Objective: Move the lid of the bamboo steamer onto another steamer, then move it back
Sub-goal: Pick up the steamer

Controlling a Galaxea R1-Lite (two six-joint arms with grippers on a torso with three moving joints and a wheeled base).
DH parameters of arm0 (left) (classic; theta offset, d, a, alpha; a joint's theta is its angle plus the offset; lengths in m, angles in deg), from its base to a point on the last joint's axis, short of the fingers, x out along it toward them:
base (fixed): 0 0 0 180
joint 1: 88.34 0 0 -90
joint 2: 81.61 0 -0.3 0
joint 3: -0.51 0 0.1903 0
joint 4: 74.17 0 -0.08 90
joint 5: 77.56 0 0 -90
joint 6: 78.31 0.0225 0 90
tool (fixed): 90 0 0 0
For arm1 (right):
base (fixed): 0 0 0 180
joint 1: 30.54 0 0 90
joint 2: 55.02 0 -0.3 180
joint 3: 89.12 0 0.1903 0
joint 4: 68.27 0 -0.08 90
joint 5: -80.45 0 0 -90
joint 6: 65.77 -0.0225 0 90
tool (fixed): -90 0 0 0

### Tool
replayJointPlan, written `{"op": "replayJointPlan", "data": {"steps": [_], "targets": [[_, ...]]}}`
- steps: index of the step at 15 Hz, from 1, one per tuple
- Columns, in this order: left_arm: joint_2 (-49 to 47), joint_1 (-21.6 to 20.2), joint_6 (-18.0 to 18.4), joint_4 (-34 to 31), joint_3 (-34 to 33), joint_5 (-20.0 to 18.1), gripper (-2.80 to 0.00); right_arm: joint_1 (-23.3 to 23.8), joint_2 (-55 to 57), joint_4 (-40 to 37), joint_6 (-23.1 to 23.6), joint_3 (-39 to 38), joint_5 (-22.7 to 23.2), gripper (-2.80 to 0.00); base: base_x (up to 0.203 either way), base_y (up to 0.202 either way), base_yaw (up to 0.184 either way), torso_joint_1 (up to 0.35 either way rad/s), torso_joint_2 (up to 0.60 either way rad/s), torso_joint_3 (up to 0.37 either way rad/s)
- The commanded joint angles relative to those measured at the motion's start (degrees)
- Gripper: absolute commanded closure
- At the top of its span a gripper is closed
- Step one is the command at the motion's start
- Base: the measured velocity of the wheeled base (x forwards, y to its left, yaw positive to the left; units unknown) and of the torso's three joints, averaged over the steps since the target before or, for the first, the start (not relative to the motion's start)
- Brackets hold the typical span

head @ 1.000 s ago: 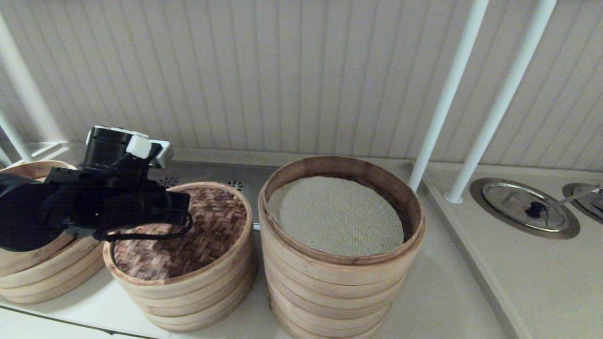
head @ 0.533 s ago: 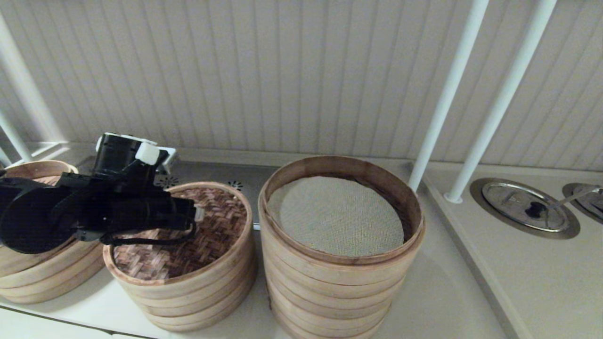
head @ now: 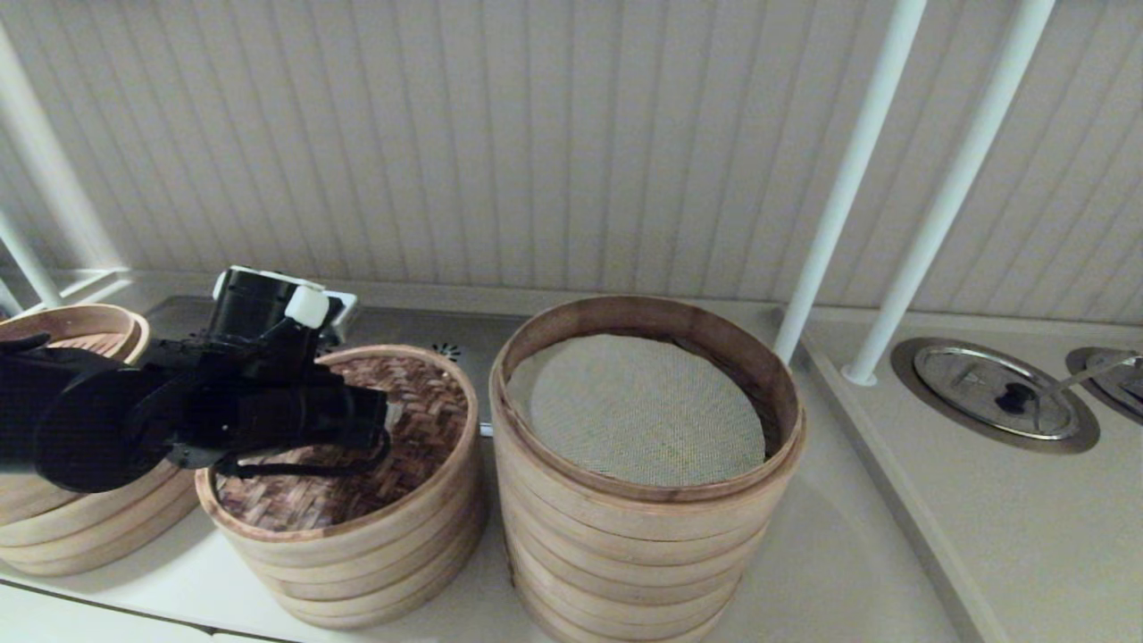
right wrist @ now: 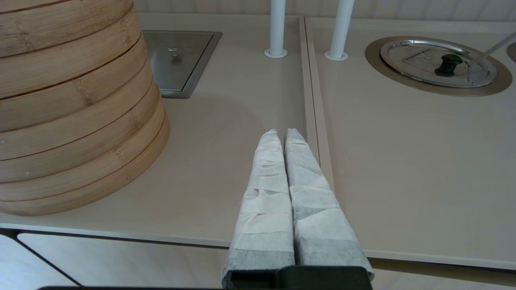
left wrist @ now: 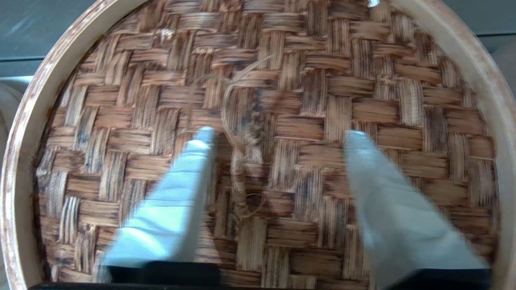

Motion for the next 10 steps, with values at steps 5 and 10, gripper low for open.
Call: {"op": "replayJointPlan", "data": {"steps": [5,10], "targets": [[0.0,-0.2,-0.2,3.0,-2.2,0.2,0.00,0.0,0.0,0.0,0.0,-0.1,0.0,0.00,0.000,0.000,0.000,0.000,0.00,0.000],[0.0,-1.5,-0.2,5.1,-4.6,-0.2,0.00,0.0,0.0,0.0,0.0,-0.1,0.0,0.00,0.000,0.000,0.000,0.000,0.00,0.000]]}}
